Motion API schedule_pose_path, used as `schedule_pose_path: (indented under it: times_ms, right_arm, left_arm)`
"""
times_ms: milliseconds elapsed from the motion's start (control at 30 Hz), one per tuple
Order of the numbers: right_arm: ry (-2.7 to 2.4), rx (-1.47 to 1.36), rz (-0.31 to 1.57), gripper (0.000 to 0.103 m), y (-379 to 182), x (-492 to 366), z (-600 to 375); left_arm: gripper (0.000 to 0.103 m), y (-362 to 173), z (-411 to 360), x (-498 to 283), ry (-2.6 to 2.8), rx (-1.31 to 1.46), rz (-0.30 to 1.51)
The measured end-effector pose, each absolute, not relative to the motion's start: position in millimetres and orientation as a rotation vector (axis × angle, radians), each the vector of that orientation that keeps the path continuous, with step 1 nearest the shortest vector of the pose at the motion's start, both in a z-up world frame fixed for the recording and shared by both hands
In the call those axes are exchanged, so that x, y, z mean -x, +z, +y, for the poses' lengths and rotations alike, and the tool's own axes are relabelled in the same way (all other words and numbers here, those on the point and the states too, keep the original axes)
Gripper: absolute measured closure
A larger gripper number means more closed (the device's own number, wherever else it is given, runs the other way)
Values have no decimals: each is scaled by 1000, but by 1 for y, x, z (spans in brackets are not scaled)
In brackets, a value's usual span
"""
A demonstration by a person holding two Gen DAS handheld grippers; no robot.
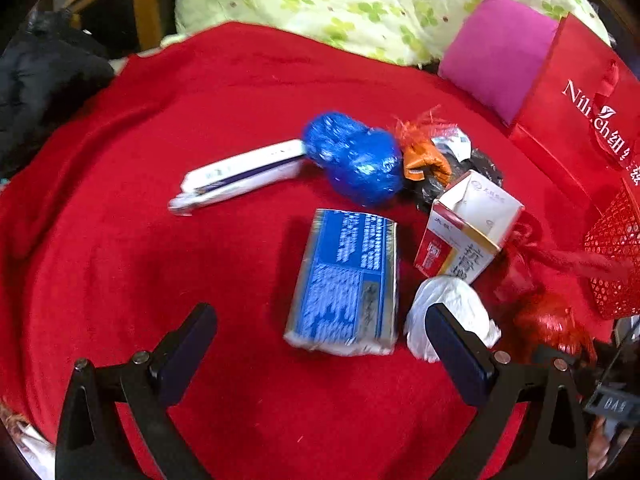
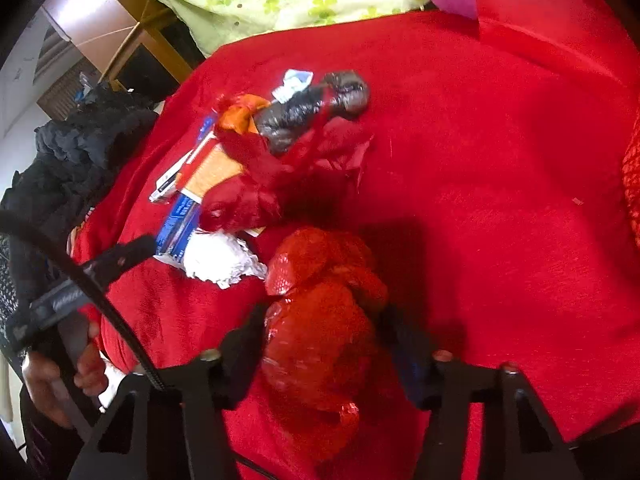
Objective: Collect trash
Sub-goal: 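Grasp the red plastic bag with right tool while left tool grasps blue medicine box, then carry the red bag and blue box to the red mesh basket and release both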
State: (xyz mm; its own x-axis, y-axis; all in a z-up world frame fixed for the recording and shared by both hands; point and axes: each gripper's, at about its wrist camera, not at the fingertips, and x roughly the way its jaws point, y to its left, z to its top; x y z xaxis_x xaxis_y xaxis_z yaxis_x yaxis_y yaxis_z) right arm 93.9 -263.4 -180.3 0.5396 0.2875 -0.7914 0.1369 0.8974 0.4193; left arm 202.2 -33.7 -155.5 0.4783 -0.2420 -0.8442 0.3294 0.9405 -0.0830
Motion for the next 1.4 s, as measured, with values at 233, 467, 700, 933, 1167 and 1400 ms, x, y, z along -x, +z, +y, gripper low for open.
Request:
schedule_pose_path:
  times_ms: [233,467,700,933,1167,1400]
  right_arm:
    - [110,-471,974,57,-182,-85,-269]
    - [146,-482,908,57,-162,-61,-281]
    - [192,-501,788,57,-128,-31,-293]
    - [128,-527,555,57,-59,0,-342]
    - [-70,-550,398,57,-17,32,-412]
    - [-243,-631,314,57,-26,50,-482]
  left_arm:
    - [41,-184,-50,-224,-406,-83,1142]
    - [43,-166,-29,-204,-412,-6,1084]
    - [43,-129,-10,-170,-355,-7,974]
    - [43,-63,-43,-134,-477,-63,846]
    - [43,-11,-117,-104,-693,-96,764]
    - [43,7,-230,-88,-886,-140,747]
